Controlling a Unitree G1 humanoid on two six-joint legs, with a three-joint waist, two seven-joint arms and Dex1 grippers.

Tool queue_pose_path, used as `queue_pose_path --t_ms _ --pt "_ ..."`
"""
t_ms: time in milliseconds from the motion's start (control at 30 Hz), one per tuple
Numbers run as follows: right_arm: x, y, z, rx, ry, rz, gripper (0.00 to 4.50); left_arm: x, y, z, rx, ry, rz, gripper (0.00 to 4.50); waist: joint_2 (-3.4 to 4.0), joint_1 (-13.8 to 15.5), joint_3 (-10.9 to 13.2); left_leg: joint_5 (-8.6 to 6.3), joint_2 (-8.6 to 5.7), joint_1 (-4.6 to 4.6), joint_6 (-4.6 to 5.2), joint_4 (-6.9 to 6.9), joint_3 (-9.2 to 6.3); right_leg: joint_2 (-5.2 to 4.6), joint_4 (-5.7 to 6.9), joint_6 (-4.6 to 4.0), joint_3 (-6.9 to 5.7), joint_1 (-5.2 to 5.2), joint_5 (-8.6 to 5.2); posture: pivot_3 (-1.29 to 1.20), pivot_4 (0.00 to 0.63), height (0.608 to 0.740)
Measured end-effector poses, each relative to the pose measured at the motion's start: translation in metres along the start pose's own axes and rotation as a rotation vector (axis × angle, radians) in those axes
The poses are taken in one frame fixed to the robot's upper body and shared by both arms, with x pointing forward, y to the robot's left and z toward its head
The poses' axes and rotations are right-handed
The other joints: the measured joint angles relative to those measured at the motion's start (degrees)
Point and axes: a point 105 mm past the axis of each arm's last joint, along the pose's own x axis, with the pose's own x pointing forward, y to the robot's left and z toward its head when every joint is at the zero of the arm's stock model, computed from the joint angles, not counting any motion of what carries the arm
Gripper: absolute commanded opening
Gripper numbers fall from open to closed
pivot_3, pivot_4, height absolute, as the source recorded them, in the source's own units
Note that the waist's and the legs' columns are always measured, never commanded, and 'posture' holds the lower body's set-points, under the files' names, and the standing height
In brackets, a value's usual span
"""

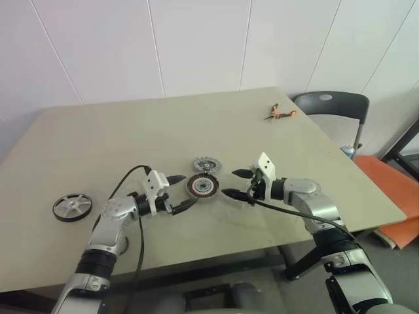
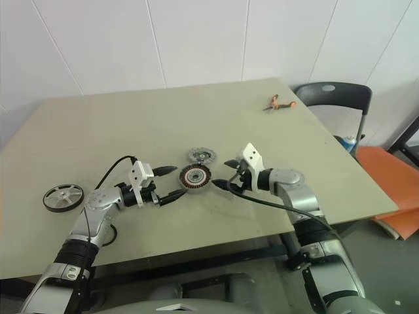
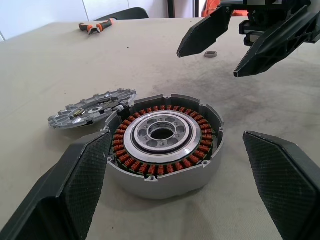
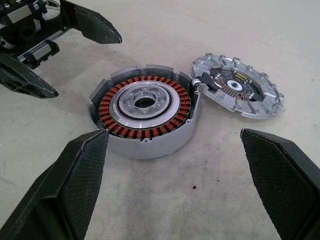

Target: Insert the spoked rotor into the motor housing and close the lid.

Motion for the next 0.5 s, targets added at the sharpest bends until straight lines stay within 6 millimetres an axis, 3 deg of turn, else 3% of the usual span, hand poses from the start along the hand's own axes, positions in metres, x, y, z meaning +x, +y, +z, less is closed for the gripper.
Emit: queue_pose_path --t_ms 500 --pt "-0.0049 0.0018 -0.0010 -0.006 0.017 0.012 4.41 0.0088 -0.0084 0.0014 -0.006 -0.016 -0.032 4.50 0.00 0.05 0.00 0.00 -0.01 0.00 0.00 0.00 0.00 0.00 0.00 0.00 0.00 0.00 0.00 0.00 0.000 0.740"
